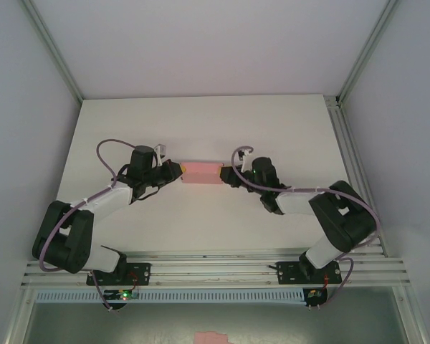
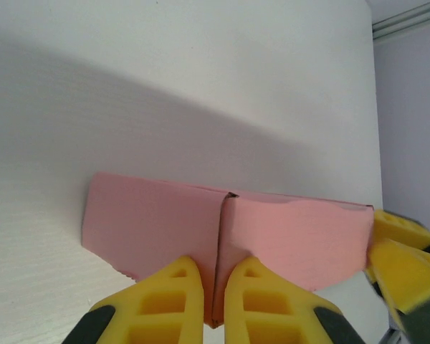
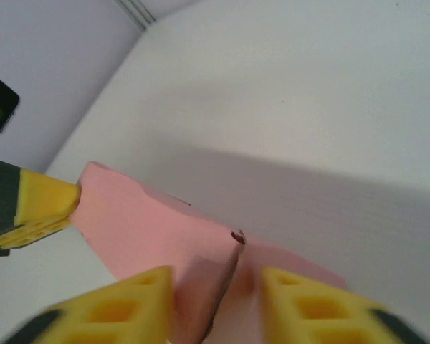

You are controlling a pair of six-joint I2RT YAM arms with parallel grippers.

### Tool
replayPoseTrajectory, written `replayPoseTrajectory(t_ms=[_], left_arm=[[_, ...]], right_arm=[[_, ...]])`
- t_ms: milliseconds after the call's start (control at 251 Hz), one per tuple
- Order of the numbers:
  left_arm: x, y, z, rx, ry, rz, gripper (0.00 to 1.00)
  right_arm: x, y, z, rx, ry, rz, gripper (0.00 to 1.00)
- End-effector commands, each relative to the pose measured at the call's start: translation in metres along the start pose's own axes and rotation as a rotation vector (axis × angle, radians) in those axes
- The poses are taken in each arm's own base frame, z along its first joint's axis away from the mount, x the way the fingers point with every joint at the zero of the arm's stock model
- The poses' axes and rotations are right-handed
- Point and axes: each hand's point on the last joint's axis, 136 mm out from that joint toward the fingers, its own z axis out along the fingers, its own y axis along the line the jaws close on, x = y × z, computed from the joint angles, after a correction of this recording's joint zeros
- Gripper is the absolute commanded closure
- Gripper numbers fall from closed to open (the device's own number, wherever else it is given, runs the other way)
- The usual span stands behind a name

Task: Assemble paper box

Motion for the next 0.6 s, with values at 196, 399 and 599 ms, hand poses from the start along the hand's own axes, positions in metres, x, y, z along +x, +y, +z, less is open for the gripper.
replayPoseTrajectory(t_ms=[196,399,599], left_arm=[[0.042,0.069,-0.002,-0.331,0.199,-0.064,0.9],[0.035,0.064,0.001,-0.333,0.204,-0.041,0.9],[0.035,0.065,0.001,-0.334,0.2,-0.037,0.89]], right_arm=[[-0.045,0.06,-0.022,-0.224,0.233,-0.295,0.12],[-0.004,0.058,-0.013,-0.245,0.366,-1.076,0.02],[-0.009,0.037,0.03,-0.082,0.481,-1.257,0.02]])
